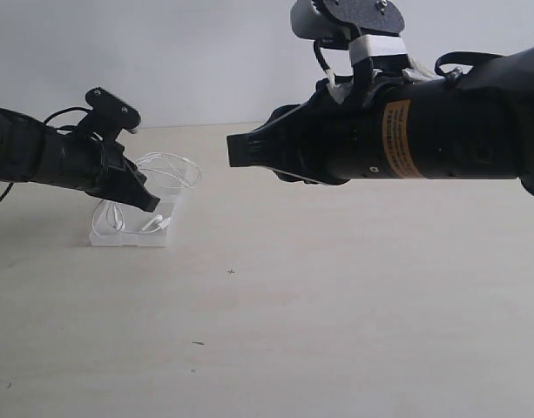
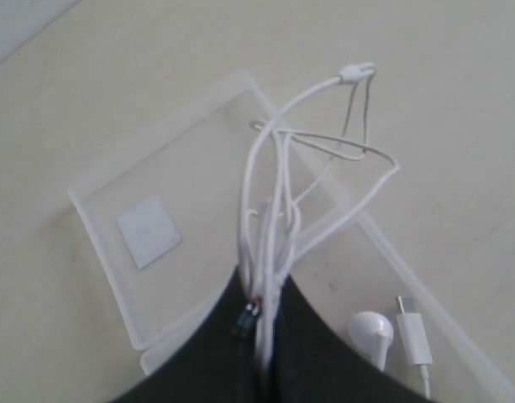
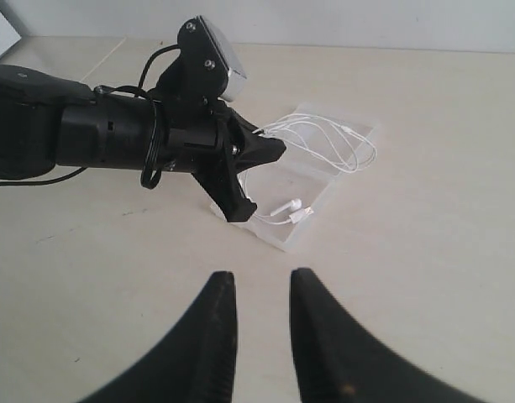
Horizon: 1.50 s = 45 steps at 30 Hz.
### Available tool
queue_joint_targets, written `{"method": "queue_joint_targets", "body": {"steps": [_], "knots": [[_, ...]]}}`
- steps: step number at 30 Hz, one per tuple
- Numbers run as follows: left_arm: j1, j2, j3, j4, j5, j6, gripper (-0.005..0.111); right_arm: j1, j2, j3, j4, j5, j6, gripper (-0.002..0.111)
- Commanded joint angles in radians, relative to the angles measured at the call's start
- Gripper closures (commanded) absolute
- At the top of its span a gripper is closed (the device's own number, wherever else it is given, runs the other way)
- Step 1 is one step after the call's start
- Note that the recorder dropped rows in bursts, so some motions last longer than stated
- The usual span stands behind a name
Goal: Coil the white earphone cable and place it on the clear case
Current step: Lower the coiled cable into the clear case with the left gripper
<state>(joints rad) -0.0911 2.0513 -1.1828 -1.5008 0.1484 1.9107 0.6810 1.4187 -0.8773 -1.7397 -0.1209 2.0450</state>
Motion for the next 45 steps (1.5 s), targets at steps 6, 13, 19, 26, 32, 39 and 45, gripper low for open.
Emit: {"method": "queue_joint_targets", "body": {"steps": [6,13,19,26,32,39,45], "knots": [[0.002,-0.013,-0.006,-0.050,-0.024,-0.011,0.106,-0.006,0.002,0.005,-0.005,0.006,-0.003,0.085],[0.002,-0.015,-0.004,-0.050,-0.024,-0.011,0.073,-0.006,0.002,0.005,-0.005,0.006,-0.003,0.085],[0.002,-0.015,-0.002,-0.050,-0.024,-0.011,0.069,-0.006,0.002,0.005,-0.005,0.006,-0.003,0.085],[0.002,-0.021,0.005,-0.050,-0.024,-0.011,0.069,-0.006,0.002,0.005,-0.005,0.006,-0.003,0.085],[0.002,-0.036,0.010,-0.053,-0.024,-0.015,0.069,-0.006,0.002,0.005,-0.005,0.006,-0.003,0.085],[0.002,-0.054,0.032,-0.050,-0.036,-0.015,0.069,-0.006,0.002,0.005,-0.005,0.006,-0.003,0.085],[0.002,-0.070,0.041,-0.053,-0.051,-0.015,0.069,-0.006,0.002,0.005,-0.005,0.006,-0.003,0.085]]}}
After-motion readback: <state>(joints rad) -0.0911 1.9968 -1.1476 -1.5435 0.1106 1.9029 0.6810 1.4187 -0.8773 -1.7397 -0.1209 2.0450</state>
